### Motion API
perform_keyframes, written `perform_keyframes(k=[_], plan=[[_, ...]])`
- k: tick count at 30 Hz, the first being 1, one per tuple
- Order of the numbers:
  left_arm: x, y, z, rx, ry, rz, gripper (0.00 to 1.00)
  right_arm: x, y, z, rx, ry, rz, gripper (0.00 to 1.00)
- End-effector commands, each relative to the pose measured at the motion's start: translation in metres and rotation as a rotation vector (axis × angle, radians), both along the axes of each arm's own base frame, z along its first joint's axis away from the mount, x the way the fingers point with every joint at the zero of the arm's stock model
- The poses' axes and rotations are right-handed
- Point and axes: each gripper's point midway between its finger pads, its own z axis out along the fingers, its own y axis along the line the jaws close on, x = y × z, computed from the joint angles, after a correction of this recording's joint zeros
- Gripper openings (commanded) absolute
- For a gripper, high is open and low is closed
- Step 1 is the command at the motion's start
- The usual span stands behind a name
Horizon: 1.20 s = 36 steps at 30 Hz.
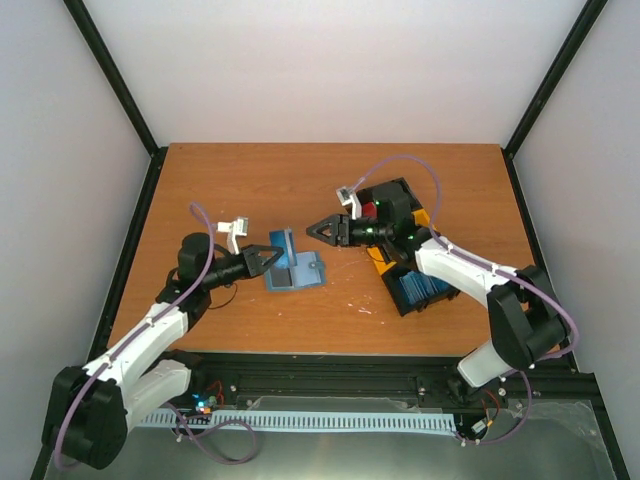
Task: Put the credit cards into the card holder
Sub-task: Pick up the credit card from the storage box, then insert the credit card into the card holder.
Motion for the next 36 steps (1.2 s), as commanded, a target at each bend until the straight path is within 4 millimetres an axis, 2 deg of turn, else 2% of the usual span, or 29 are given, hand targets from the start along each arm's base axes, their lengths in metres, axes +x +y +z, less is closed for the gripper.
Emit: perform_keyframes(k=[1,4,7,11,15,19,27,30,36], plan=[[0.016,0.027,-0.067,0.163,0.184,0.188,0.01,0.034,-0.02,-0.059,-0.246,0.013,-0.19,0.59],[0.02,0.027,-0.093,0.187,0.291,0.197,0.01,0.046,-0.021,-0.098,-0.448,0.002,-0.256,0.54],[0.028,0.028,-0.114,0.201,0.382,0.225,0.01,0.045,-0.011,-0.126,-0.629,-0.037,-0.255,0.45],[0.035,0.025,-0.127,0.192,0.437,0.232,0.01,0.033,0.006,-0.149,-0.776,-0.094,-0.253,0.39],[0.035,0.019,-0.146,0.185,0.504,0.199,0.01,0.02,0.016,-0.171,-0.805,-0.082,-0.235,0.29],[0.037,0.012,-0.155,0.178,0.512,0.161,0.01,0.014,0.025,-0.184,-0.816,-0.075,-0.205,0.22],[0.047,0.01,-0.157,0.168,0.484,0.164,0.01,0.015,0.022,-0.2,-0.857,-0.069,-0.199,0.23],[0.047,0.01,-0.159,0.166,0.484,0.164,0.01,0.017,0.018,-0.205,-0.888,-0.069,-0.207,0.24],[0.049,0.007,-0.159,0.149,0.481,0.154,0.01,0.033,-0.001,-0.201,-0.975,-0.128,-0.3,0.27]])
